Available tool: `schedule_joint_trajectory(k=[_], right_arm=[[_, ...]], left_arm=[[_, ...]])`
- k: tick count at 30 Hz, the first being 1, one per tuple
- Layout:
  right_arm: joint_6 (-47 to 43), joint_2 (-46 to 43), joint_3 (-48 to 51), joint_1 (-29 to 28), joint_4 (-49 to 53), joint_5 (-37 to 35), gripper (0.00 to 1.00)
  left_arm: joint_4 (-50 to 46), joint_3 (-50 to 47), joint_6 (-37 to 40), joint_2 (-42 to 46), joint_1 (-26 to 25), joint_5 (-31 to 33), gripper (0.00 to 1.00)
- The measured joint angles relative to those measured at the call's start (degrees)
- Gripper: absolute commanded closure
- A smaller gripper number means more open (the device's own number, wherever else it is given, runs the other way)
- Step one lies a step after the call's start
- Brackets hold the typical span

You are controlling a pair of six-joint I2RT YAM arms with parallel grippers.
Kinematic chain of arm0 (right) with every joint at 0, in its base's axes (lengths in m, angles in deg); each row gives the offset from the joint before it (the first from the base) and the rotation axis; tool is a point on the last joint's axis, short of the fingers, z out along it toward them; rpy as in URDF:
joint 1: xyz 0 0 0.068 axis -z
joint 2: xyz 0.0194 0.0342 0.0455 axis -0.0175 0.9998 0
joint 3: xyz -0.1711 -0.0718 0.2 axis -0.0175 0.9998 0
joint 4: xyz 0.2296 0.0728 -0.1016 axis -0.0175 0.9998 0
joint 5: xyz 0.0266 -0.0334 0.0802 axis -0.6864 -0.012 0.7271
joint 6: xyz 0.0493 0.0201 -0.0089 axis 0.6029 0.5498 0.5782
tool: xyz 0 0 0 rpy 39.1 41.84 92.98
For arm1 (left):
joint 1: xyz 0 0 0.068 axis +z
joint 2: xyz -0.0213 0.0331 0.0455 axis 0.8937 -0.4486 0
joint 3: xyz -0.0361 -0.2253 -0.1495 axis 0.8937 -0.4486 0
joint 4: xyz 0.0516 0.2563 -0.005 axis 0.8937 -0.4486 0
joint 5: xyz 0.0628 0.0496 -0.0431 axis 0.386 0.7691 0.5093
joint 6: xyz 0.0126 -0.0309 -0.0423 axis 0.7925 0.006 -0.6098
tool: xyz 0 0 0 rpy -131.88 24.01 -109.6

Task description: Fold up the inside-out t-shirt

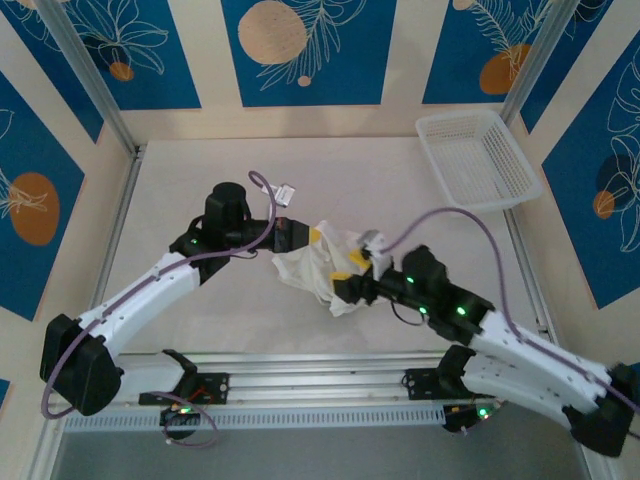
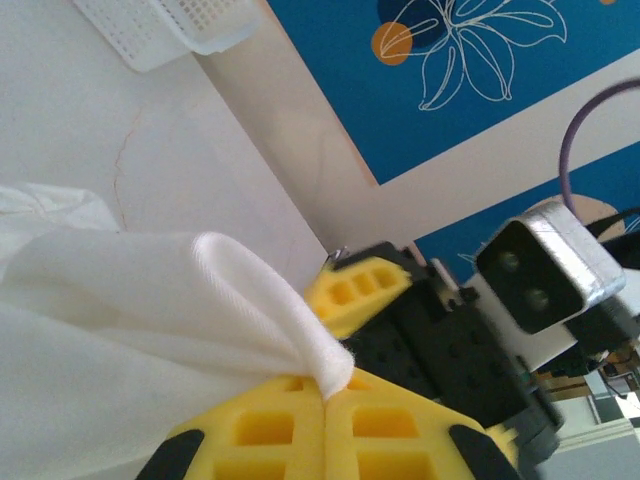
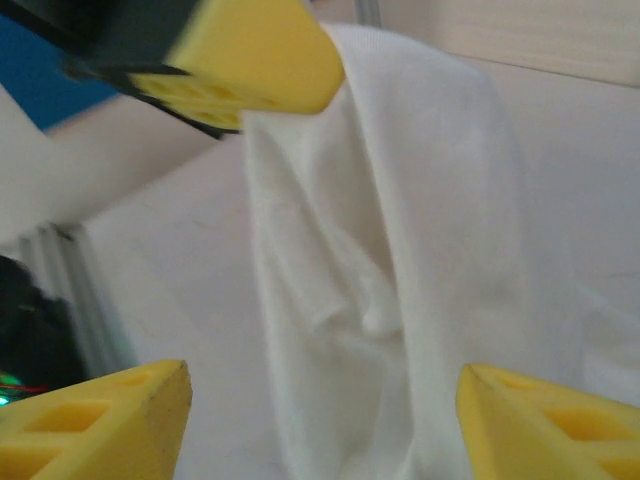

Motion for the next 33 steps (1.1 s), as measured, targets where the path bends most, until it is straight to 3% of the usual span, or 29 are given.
schedule_joint_trajectory(k=[5, 8, 10, 11, 13, 18, 21, 23, 26, 33], right_arm=[[-9.86, 15.06, -3.34, 1.53, -4.33, -5.4, 0.66], [-11.93, 17.14, -3.43, 2.97, -4.7, -4.35, 0.82], [-12.15, 16.24, -3.43, 3.78, -4.79, -0.48, 0.97], [-11.8, 15.52, -3.43, 3.93, -4.63, 1.77, 1.0], [-10.97, 13.16, -3.43, 4.09, -3.8, 8.33, 1.0], [-3.13, 5.66, -2.6, 4.31, -7.78, 25.59, 1.0], [1.79, 2.34, -0.92, 4.74, -11.58, 30.47, 1.0], [3.72, 0.44, 0.15, 4.98, -12.79, 31.43, 1.0], [5.95, -1.01, 1.57, 6.93, -13.9, 31.3, 1.0], [10.56, -0.9, 5.05, 11.96, -15.45, 27.91, 1.0]], left_arm=[[-1.97, 0.44, 1.31, 0.07, -0.17, 0.37, 1.0], [-5.38, 0.85, 3.69, 0.46, -0.17, 1.49, 1.0], [-8.87, 1.68, 6.32, 1.01, -0.17, 3.19, 1.0], [-10.36, 2.14, 7.48, 1.27, -0.17, 4.15, 1.0], [-13.25, 3.21, 9.94, 1.73, -0.07, 6.62, 1.0], [-16.79, 4.0, 17.03, -0.22, 0.96, 13.29, 0.88], [-15.74, 3.21, 18.86, -4.13, 1.95, 14.19, 0.67], [-14.69, 1.49, 19.06, -5.88, 3.32, 15.06, 0.55], [-16.06, -0.02, 20.15, -4.92, 4.24, 16.94, 0.46], [-21.77, 0.0, 25.7, 12.63, 4.24, 19.34, 0.45]])
